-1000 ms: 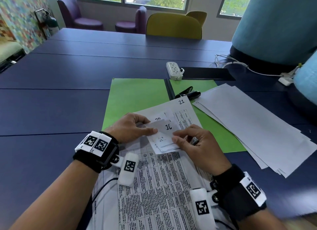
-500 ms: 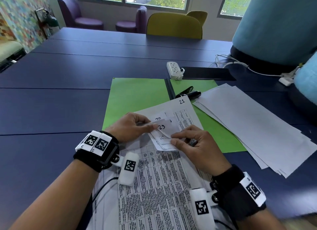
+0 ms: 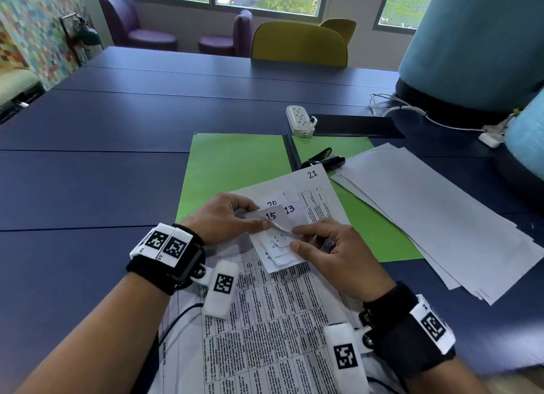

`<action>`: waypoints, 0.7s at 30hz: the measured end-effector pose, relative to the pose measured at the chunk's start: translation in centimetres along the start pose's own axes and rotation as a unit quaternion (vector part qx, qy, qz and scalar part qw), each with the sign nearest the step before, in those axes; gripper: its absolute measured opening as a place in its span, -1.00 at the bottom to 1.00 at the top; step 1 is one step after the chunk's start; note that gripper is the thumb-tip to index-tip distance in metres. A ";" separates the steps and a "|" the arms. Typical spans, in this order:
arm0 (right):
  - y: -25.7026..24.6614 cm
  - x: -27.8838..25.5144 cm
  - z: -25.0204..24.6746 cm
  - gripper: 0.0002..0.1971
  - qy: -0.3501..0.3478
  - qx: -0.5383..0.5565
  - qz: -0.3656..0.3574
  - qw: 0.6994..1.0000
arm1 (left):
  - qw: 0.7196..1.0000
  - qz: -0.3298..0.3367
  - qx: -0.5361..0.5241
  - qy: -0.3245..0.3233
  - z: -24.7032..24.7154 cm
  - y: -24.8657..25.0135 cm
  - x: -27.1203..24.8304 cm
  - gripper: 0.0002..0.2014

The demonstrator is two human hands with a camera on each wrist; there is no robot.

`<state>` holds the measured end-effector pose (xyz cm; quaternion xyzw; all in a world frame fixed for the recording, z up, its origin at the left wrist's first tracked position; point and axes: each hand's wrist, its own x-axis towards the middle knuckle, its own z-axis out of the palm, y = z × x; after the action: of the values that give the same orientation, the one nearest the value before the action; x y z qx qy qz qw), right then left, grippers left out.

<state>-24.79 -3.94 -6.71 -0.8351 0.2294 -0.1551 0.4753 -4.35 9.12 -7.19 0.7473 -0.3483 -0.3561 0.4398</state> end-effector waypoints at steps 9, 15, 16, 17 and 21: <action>-0.4 0.0 0.0 -0.86 -0.017 -0.033 -0.005 0.999 | 0.999 0.025 -0.020 0.025 0.5 -0.1 0.3 -0.77; -0.8 -0.2 0.1 -0.67 -0.006 0.004 0.006 1.000 | 1.000 0.011 0.024 0.008 -0.2 -0.7 0.5 -0.79; -0.8 -0.2 0.2 -0.65 -0.008 -0.001 0.006 1.000 | 1.000 0.013 0.014 0.008 -0.1 -0.7 0.5 -0.77; -0.9 -0.1 0.2 -0.63 -0.007 -0.005 0.003 1.000 | 1.000 0.015 0.006 0.011 0.0 -0.6 0.5 -0.74; -0.9 -0.1 0.2 -0.45 0.009 0.030 -0.009 0.999 | 0.999 0.019 -0.014 0.030 0.4 -0.3 0.4 -0.59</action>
<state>-24.58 -3.32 -5.99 -0.8213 0.2208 -0.1735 0.4966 -4.44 8.68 -7.68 0.7446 -0.3442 -0.3295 0.4674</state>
